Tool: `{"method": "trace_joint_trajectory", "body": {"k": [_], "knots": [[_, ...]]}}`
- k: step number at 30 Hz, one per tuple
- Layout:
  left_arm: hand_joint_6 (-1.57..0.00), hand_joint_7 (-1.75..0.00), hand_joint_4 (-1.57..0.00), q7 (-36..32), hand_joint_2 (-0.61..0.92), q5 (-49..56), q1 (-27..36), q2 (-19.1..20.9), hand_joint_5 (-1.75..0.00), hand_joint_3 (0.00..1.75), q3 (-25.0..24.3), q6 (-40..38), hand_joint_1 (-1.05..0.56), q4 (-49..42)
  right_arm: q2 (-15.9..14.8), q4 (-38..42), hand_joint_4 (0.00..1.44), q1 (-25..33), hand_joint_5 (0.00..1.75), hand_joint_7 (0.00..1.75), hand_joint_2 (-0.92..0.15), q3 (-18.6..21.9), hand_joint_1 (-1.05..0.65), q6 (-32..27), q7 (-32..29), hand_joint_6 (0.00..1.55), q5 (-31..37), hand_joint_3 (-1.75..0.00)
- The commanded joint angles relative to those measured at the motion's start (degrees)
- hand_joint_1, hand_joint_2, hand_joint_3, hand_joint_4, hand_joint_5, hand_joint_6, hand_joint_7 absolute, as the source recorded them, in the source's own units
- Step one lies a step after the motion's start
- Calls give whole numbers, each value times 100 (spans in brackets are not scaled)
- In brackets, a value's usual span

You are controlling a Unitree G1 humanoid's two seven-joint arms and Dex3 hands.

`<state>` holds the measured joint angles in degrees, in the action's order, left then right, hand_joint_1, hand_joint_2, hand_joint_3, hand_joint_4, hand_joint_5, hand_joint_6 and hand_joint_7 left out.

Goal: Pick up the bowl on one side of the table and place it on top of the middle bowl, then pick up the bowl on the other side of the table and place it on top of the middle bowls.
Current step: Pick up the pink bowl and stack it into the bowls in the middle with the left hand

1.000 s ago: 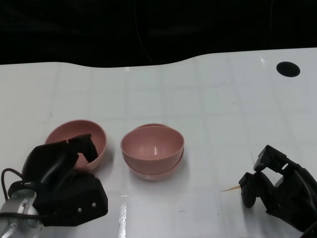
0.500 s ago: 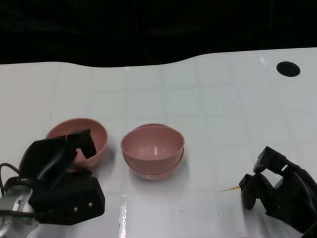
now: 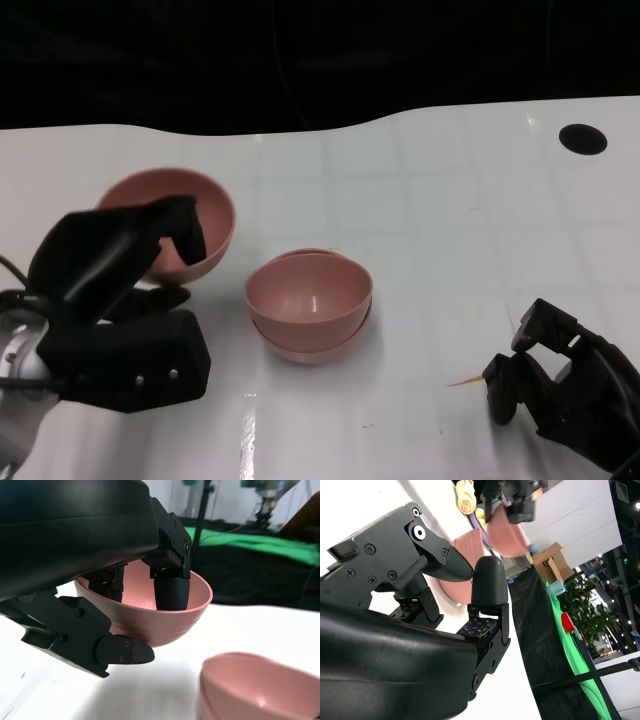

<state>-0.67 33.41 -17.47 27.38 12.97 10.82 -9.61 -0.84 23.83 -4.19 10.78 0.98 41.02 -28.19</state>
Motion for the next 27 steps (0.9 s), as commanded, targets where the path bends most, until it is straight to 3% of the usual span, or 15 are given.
{"method": "trace_joint_trajectory", "body": {"k": [1, 5, 9, 13, 17, 23, 27], "knots": [[-56, -175, -70, 231, 67, 0, 72, 138, -175, 71, -125, -136, 2, 366, -83, -13, 92, -8, 175, 166, -47, 43, -16, 47, -19, 74, 20, -113], [-56, -175, -70, 299, 66, 21, 100, 115, -175, 71, -157, -191, 2, 440, -83, -13, 92, -8, 175, 166, -48, 43, -16, 47, -19, 74, 20, -113], [-56, -175, -71, 978, 65, 11, -107, 102, -175, 72, -107, -467, 1, 1434, -61, -7, 92, -5, 175, 166, -48, 20, -16, 72, -22, 73, 41, -113], [-57, -173, -68, 1467, 69, 172, -373, -87, -175, 50, 94, -767, 0, 2038, -32, -25, 91, -7, 175, 167, -48, 5, -16, 36, -78, 73, 48, -113], [-56, -175, -68, 1615, 70, 204, -501, -221, -175, 46, 163, -859, 1, 2170, -25, 51, 91, -46, 175, 165, -48, 19, -16, 62, -12, 73, 31, -112], [-58, -173, -70, 1806, 73, -93, -633, -412, -175, 50, 156, -823, 0, 2159, 5, 110, 91, -73, 175, 165, -50, 22, -17, 149, 16, 74, 57, -109], [-68, -161, -72, 1933, 70, -327, -665, -531, -175, 60, 142, -849, 2, 2151, 17, 131, 91, -80, 175, 165, -50, 25, -17, 169, 18, 74, 53, -109]]}}
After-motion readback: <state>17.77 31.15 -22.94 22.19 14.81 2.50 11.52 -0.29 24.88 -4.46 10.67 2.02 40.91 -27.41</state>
